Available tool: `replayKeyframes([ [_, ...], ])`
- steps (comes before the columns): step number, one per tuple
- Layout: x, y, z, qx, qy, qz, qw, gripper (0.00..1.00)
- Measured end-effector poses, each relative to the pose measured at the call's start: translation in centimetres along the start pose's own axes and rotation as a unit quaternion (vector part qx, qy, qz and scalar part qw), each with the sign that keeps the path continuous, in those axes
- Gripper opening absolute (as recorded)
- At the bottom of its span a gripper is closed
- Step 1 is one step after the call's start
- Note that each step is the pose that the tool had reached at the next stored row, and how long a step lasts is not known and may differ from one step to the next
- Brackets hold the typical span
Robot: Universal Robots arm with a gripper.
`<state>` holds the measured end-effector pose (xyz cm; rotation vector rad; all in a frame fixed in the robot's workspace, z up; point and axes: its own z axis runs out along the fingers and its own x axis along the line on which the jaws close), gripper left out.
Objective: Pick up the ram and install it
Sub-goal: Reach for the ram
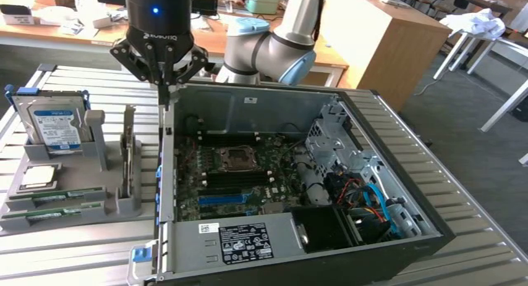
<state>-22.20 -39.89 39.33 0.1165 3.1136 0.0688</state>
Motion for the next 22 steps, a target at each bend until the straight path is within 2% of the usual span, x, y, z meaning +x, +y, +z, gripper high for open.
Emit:
replayKeyframes([
  [22,1.4,-0.11,-0.04,0.0,0.0,0.0,1.0,0.1],
])
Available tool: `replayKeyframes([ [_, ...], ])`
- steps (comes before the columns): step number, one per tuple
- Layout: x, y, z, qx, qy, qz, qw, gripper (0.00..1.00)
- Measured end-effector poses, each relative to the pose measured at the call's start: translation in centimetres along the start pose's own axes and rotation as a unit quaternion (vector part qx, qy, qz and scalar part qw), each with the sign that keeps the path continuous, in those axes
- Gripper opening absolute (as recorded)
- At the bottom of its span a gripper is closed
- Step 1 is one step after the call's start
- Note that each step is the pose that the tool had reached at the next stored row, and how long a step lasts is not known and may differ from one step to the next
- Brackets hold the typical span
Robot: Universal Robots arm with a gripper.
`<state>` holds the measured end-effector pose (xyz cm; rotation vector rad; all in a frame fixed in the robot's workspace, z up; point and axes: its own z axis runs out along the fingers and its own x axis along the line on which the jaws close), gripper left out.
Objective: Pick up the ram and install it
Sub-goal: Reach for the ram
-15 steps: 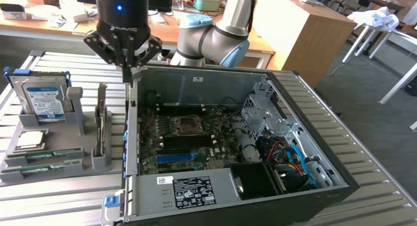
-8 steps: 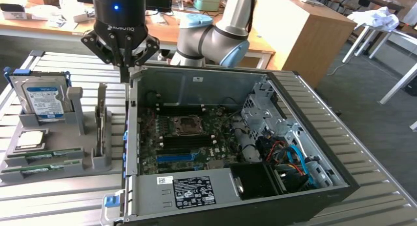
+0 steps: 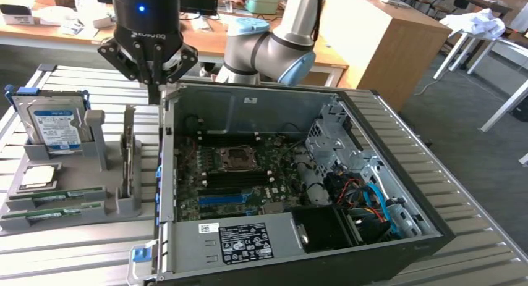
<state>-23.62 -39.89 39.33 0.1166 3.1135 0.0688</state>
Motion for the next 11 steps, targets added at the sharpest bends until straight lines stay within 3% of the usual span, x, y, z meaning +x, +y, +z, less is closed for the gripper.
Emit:
replayKeyframes([
  [11,0.83,-0.06,-0.02,0.0,0.0,0.0,1.0,0.1],
])
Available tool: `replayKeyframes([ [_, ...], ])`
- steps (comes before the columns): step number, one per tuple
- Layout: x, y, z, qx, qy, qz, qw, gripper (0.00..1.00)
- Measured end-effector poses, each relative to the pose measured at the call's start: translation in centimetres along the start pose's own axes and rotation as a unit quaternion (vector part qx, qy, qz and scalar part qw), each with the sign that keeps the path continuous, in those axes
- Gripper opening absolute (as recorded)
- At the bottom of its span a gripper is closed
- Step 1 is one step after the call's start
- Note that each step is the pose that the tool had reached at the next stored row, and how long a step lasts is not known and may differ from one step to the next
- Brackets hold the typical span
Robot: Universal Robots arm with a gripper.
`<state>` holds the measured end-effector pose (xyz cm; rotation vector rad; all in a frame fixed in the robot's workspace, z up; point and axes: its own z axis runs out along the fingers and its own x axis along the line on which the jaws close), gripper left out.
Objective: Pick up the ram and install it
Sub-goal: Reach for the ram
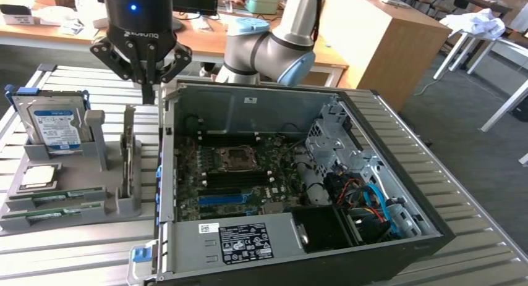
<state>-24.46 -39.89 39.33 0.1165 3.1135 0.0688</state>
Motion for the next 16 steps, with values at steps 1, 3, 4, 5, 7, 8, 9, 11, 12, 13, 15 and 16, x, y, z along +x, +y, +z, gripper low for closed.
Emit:
replayKeyframes([
  [1,0.1,-0.01,0.0,0.0,0.0,0.0,1.0,0.1],
  [3,0.2,-0.01,-0.01,0.0,0.0,0.0,1.0,0.1],
  [4,0.3,-0.02,-0.01,0.0,0.0,0.0,1.0,0.1],
  [5,0.3,-0.03,-0.01,0.0,0.0,0.0,1.0,0.1],
  [7,0.5,-0.03,-0.01,0.0,0.0,0.0,1.0,0.1],
  [8,0.6,-0.04,-0.02,0.0,0.0,0.0,1.0,0.1],
  [9,0.6,-0.04,-0.01,0.0,0.0,0.0,1.0,0.1],
  [11,0.7,-0.05,-0.02,0.0,0.0,0.0,1.0,0.1],
  [12,0.8,-0.06,-0.02,0.0,0.0,0.0,1.0,0.1],
  [13,0.9,-0.07,-0.02,0.0,0.0,0.0,1.0,0.1],
  [15,1.0,-0.08,-0.03,0.0,0.0,0.0,1.0,0.1],
  [16,1.1,-0.08,-0.03,0.0,0.0,0.0,1.0,0.1],
])
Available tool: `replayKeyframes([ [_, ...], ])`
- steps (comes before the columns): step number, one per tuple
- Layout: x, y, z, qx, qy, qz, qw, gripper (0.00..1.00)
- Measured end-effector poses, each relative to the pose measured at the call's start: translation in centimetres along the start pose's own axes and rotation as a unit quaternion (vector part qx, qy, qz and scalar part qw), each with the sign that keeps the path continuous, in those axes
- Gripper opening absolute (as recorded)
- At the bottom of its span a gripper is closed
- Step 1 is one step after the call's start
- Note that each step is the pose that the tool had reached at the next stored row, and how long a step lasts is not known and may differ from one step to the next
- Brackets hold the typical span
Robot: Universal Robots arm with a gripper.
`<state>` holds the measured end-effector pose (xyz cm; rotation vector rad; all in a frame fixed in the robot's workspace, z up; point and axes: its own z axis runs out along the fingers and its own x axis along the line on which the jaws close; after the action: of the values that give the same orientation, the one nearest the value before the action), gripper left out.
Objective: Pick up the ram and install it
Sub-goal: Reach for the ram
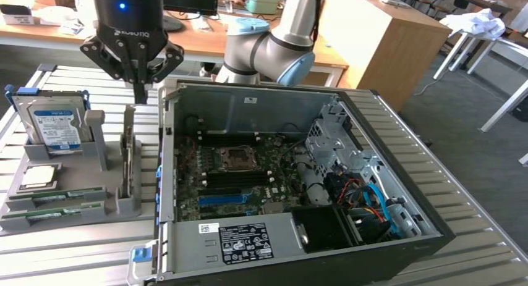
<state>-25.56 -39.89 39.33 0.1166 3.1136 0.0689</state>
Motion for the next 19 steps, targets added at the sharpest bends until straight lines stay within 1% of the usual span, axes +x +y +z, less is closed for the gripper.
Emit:
replayKeyframes([
  [19,1.5,-0.11,-0.04,0.0,0.0,0.0,1.0,0.1],
])
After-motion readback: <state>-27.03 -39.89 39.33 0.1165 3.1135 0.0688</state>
